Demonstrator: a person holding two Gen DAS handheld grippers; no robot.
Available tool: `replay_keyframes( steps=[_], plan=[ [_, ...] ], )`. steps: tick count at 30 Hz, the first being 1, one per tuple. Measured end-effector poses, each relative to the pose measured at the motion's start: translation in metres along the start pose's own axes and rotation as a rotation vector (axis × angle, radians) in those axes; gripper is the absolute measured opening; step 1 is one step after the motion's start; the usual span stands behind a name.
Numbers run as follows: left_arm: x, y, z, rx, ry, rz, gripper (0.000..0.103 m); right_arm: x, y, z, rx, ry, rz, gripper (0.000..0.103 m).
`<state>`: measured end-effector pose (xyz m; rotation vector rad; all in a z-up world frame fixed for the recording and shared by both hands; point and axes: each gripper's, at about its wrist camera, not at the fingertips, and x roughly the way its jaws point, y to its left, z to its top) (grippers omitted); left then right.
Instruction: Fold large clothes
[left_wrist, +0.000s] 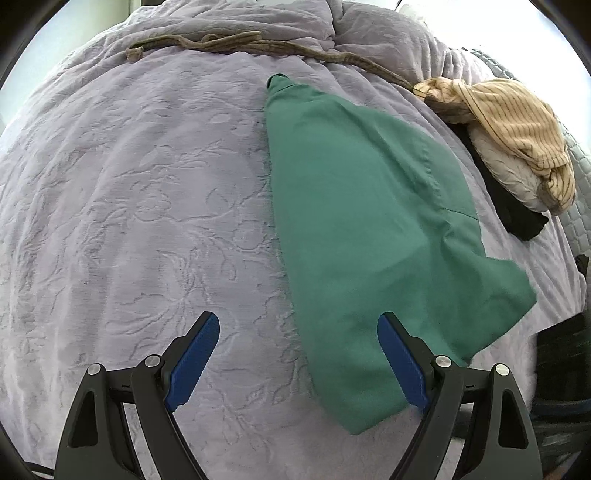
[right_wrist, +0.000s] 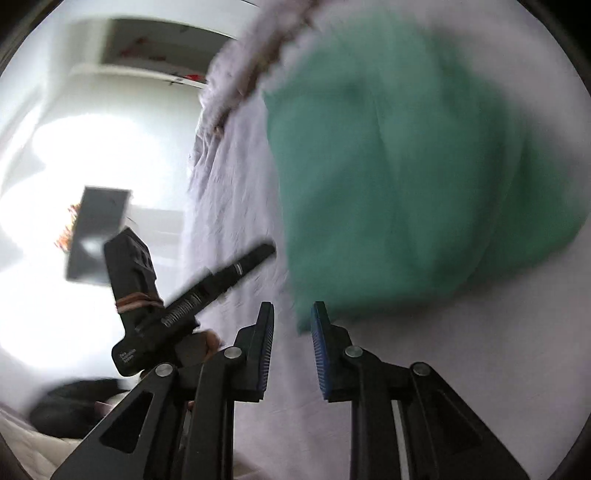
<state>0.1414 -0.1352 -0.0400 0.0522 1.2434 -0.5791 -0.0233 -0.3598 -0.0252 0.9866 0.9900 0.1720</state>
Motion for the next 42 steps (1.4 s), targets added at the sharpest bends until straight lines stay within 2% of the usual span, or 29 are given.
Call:
replay_keyframes(
  steps=[2,4,6,8,9,11,13,15,17,19,21,22,25,27,31,32,33,34,39,42],
  plan=[
    [0.001,-0.004,0.000,-0.001,-0.003,-0.005,0.088,-0.015,0.014,0.018,-0.116,-0.060,-0.103,0.024],
    [0.003,-0.010,0.000,0.010,-0.002,-0.008,0.088,-0.016,0.019,0.035,-0.190,-0.084,-0.160,0.024],
    [0.005,-0.016,-0.003,0.019,0.004,-0.014,0.088,-0.011,0.013,0.048,-0.212,-0.080,-0.271,0.024],
    [0.011,-0.023,-0.010,0.040,0.022,-0.010,0.088,-0.004,-0.009,0.058,-0.195,-0.057,-0.417,0.023],
    [0.014,-0.024,-0.013,0.047,0.028,-0.005,0.088,0.000,-0.025,0.061,-0.160,-0.037,-0.474,0.013],
    [0.022,-0.026,-0.022,0.066,0.056,0.016,0.088,0.003,-0.072,0.056,-0.040,0.025,-0.472,0.000],
    [0.027,-0.025,-0.032,0.069,0.083,0.010,0.088,-0.004,-0.094,0.047,0.034,0.040,-0.425,0.000],
    [0.029,-0.025,-0.039,0.074,0.095,0.003,0.088,-0.018,-0.096,0.039,0.051,0.018,-0.380,0.000],
    [0.029,-0.025,-0.042,0.082,0.085,0.016,0.088,-0.035,-0.090,0.039,0.035,-0.033,-0.332,0.007],
    [0.030,-0.026,-0.041,0.078,0.085,0.021,0.088,-0.049,-0.083,0.047,0.009,-0.085,-0.302,0.008],
    [0.031,-0.027,-0.041,0.075,0.090,0.022,0.088,-0.052,-0.079,0.071,0.003,-0.113,-0.274,0.023],
    [0.032,-0.028,-0.041,0.075,0.092,0.024,0.088,-0.050,-0.077,0.079,0.006,-0.117,-0.266,0.026],
    [0.035,-0.033,-0.040,0.080,0.093,0.033,0.088,-0.038,-0.085,0.101,0.006,-0.111,-0.226,0.028],
    [0.036,-0.036,-0.040,0.076,0.092,0.036,0.088,-0.034,-0.087,0.110,0.005,-0.096,-0.210,0.034],
    [0.037,-0.032,-0.041,0.067,0.090,0.037,0.088,-0.005,-0.089,0.131,-0.012,-0.022,-0.216,0.034],
    [0.038,-0.032,-0.041,0.063,0.090,0.037,0.088,0.004,-0.089,0.138,-0.014,-0.009,-0.216,0.034],
    [0.039,-0.031,-0.042,0.060,0.091,0.038,0.088,0.012,-0.088,0.144,-0.019,0.004,-0.217,0.015],
    [0.039,-0.032,-0.042,0.057,0.092,0.039,0.088,0.016,-0.087,0.146,-0.027,0.008,-0.230,0.002],
    [0.042,-0.035,-0.043,0.052,0.090,0.037,0.088,0.030,-0.099,0.159,-0.051,0.010,-0.300,0.003],
    [0.047,-0.041,-0.043,0.056,0.094,0.029,0.089,0.036,-0.114,0.158,-0.009,0.010,-0.277,0.003]
  ],
)
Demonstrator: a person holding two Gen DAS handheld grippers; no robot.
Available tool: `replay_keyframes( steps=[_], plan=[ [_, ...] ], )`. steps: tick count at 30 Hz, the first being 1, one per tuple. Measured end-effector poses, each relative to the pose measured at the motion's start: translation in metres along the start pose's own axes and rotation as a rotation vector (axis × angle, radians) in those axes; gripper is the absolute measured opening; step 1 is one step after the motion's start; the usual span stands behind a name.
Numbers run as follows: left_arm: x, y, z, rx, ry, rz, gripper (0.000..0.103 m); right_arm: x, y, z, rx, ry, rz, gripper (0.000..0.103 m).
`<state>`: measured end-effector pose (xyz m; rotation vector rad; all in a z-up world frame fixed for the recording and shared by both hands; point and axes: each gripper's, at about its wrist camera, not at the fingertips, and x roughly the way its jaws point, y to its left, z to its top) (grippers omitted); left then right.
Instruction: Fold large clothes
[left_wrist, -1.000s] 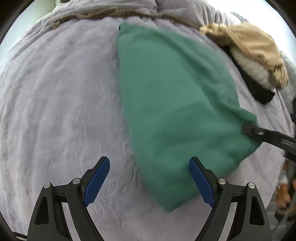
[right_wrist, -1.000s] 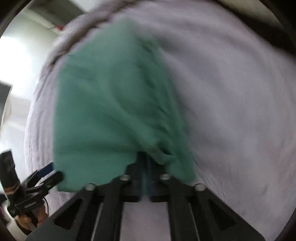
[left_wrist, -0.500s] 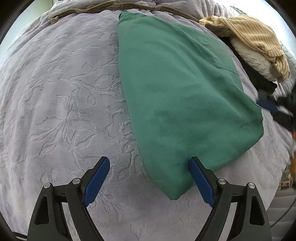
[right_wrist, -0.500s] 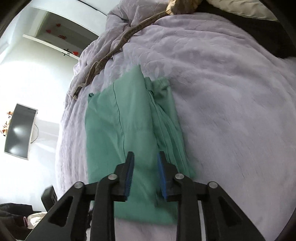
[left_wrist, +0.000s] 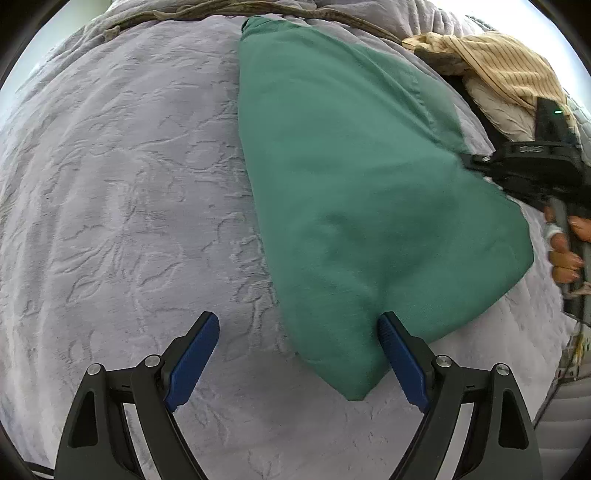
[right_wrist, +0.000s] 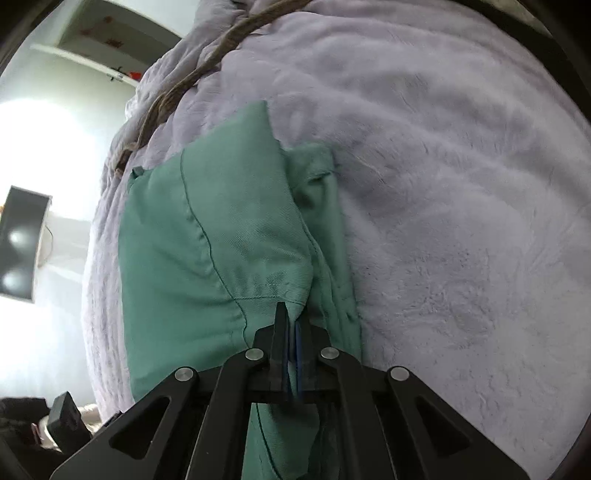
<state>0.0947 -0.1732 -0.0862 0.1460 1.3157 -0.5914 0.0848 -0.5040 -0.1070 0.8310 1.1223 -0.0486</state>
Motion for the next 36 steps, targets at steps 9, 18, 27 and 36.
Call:
replay_keyframes(
  steps=[9,18,27,36],
  plan=[
    [-0.028,0.002,0.015,-0.023,-0.041,-0.031,0.089,-0.047,-0.018,-0.005,0.053,-0.089,0.015,0.042],
    [0.015,0.043,0.053,-0.217,0.082,-0.310,0.088,-0.009,-0.028,0.022,0.057,0.024,0.211,0.079],
    [0.056,0.015,0.053,-0.185,0.162,-0.381,0.099,0.041,-0.035,0.059,0.059,0.096,0.319,0.078],
    [0.043,-0.011,0.053,-0.094,0.096,-0.297,0.049,0.033,-0.020,0.056,0.117,0.075,0.432,0.019]
  ],
)
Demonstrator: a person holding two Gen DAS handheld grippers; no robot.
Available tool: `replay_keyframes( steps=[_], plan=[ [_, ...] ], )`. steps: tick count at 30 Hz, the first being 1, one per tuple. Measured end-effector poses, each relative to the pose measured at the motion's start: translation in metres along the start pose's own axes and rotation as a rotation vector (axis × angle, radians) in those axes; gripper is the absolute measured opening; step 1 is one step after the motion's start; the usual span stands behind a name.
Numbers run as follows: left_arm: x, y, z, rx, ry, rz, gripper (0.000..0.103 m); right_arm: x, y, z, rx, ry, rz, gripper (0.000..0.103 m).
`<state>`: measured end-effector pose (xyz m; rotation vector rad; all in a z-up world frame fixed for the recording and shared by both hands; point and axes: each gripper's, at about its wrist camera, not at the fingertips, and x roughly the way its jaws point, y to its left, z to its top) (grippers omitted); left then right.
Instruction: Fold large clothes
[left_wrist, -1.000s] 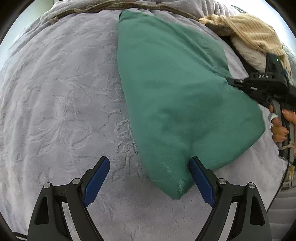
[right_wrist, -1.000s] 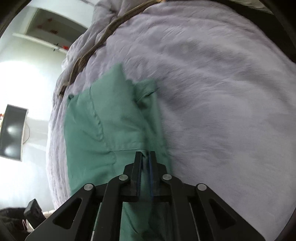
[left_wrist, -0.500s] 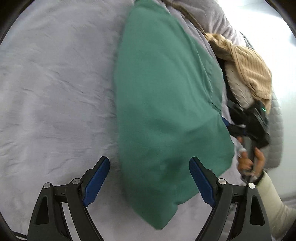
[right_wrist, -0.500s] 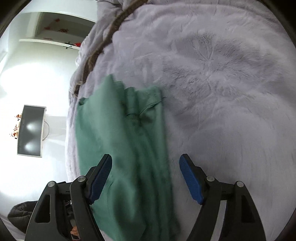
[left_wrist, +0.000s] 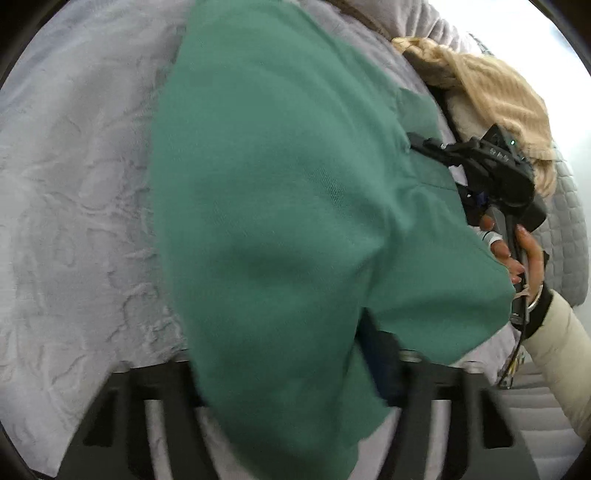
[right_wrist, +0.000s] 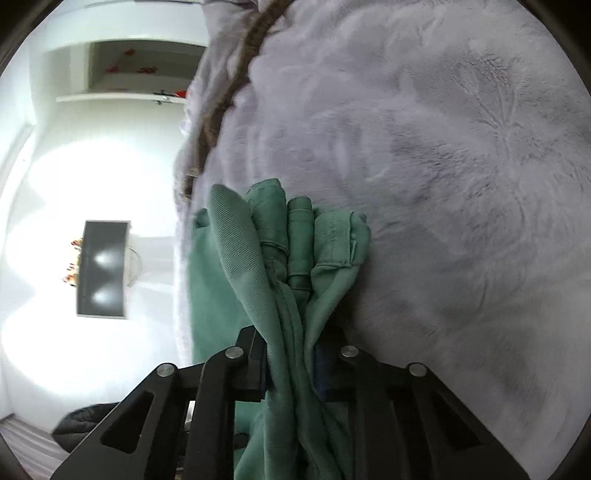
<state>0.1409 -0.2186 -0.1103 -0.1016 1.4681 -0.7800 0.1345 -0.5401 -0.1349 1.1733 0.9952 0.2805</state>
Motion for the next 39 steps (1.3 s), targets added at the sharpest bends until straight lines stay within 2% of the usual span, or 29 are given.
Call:
replay_keyframes(
  steps=[1,2,5,8,12,18,21,24,27,28,29,30,32,34,36,37,38,39],
  plan=[
    [-0.007,0.000,-0.001,-0.002,-0.008,-0.019,0.040,-0.005,0.005,-0.004,0.007,-0.011,0.032,0.019],
    [-0.016,-0.001,-0.001,0.004,-0.019,-0.041,0.037,-0.007,0.009,-0.006,0.009,-0.019,0.051,0.019],
    [-0.041,-0.012,-0.004,0.052,-0.057,-0.066,0.034,-0.017,0.025,-0.020,0.020,-0.040,0.114,0.018],
    [-0.066,-0.020,-0.012,0.060,-0.088,-0.123,0.034,-0.021,0.046,-0.041,0.007,-0.041,0.133,0.018],
    [-0.098,-0.017,-0.040,0.066,-0.087,-0.147,0.034,-0.022,0.070,-0.085,-0.001,-0.023,0.154,0.018],
    [-0.145,0.006,-0.099,0.088,-0.054,-0.101,0.034,0.005,0.081,-0.175,0.051,0.025,0.194,0.019],
    [-0.158,0.027,-0.137,0.061,-0.022,-0.074,0.034,0.034,0.077,-0.214,0.072,0.065,0.183,0.019],
    [-0.162,0.053,-0.176,0.013,0.004,-0.033,0.034,0.064,0.066,-0.240,0.087,0.095,0.109,0.018],
    [-0.151,0.080,-0.205,-0.015,0.028,0.055,0.038,0.073,0.053,-0.239,0.101,0.081,0.005,0.020],
    [-0.146,0.088,-0.212,-0.027,0.039,0.068,0.043,0.072,0.050,-0.237,0.102,0.078,-0.037,0.021],
    [-0.144,0.092,-0.216,-0.031,0.042,0.074,0.049,0.071,0.051,-0.235,0.091,0.082,-0.098,0.026],
    [-0.144,0.094,-0.219,-0.025,0.040,0.080,0.052,0.069,0.055,-0.234,0.066,0.083,-0.179,0.037],
    [-0.154,0.091,-0.222,0.001,0.025,0.085,0.054,0.056,0.074,-0.237,0.006,0.048,-0.315,0.044],
    [-0.169,0.083,-0.222,0.031,0.005,0.105,0.054,0.039,0.094,-0.243,-0.036,0.025,-0.345,0.044],
    [-0.189,0.085,-0.223,0.054,-0.037,0.138,0.054,0.020,0.113,-0.255,-0.064,0.022,-0.310,0.045],
    [-0.198,0.083,-0.221,0.060,-0.065,0.161,0.060,0.012,0.123,-0.268,-0.073,0.036,-0.279,0.046],
    [-0.205,0.086,-0.220,0.059,-0.082,0.178,0.079,0.009,0.130,-0.277,-0.076,0.056,-0.259,0.048],
    [-0.211,0.088,-0.217,0.052,-0.106,0.202,0.083,0.009,0.134,-0.285,-0.078,0.078,-0.246,0.048]
  ],
)
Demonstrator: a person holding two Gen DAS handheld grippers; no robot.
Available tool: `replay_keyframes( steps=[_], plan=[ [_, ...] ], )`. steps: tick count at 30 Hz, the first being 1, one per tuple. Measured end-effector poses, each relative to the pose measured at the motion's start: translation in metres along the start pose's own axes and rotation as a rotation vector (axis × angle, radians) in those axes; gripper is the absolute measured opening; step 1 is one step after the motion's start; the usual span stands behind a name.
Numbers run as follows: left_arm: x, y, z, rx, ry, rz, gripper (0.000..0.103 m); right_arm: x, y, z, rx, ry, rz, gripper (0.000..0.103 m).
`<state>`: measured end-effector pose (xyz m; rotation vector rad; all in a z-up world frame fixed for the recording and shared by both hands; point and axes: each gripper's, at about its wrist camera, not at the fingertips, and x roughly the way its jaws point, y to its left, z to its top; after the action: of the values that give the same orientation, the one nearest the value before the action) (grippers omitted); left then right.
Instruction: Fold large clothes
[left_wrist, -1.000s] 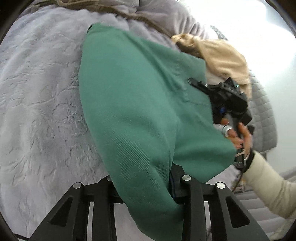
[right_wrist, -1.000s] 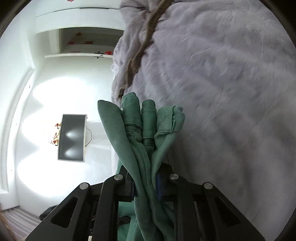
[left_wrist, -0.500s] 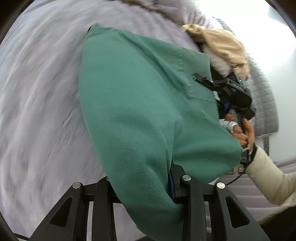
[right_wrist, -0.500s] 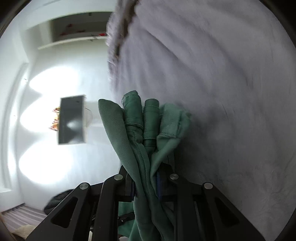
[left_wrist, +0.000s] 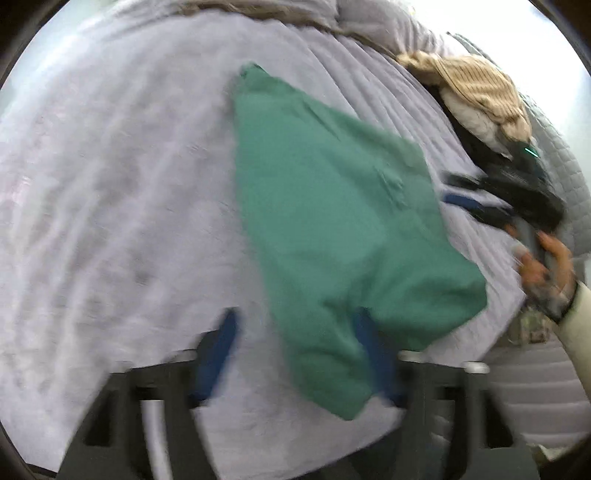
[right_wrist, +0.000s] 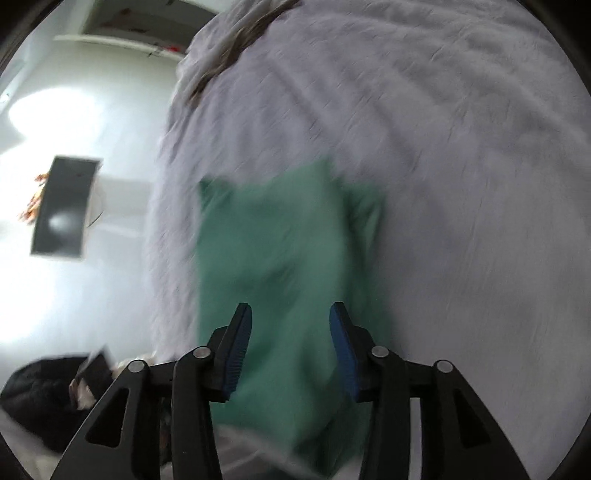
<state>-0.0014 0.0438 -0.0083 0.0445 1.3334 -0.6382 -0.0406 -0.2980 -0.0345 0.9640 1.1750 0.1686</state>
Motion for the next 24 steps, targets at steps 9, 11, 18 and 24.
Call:
replay_keyframes(
  steps=[9,11,18,24],
  plan=[
    [0.025,0.010,-0.017,-0.021,0.055,0.103,0.083,0.016,-0.023,-0.075,0.131,0.068,-0.125,0.005],
    [0.030,0.004,-0.019,-0.025,0.060,0.123,0.083,0.021,-0.035,-0.080,0.159,0.048,-0.179,0.005],
    [0.032,-0.008,-0.020,-0.019,0.073,0.150,0.083,0.047,-0.036,-0.086,0.062,0.065,-0.331,0.005],
    [0.028,-0.016,-0.020,-0.028,0.078,0.185,0.083,0.051,-0.038,-0.083,0.038,0.073,-0.350,0.003]
  ],
)
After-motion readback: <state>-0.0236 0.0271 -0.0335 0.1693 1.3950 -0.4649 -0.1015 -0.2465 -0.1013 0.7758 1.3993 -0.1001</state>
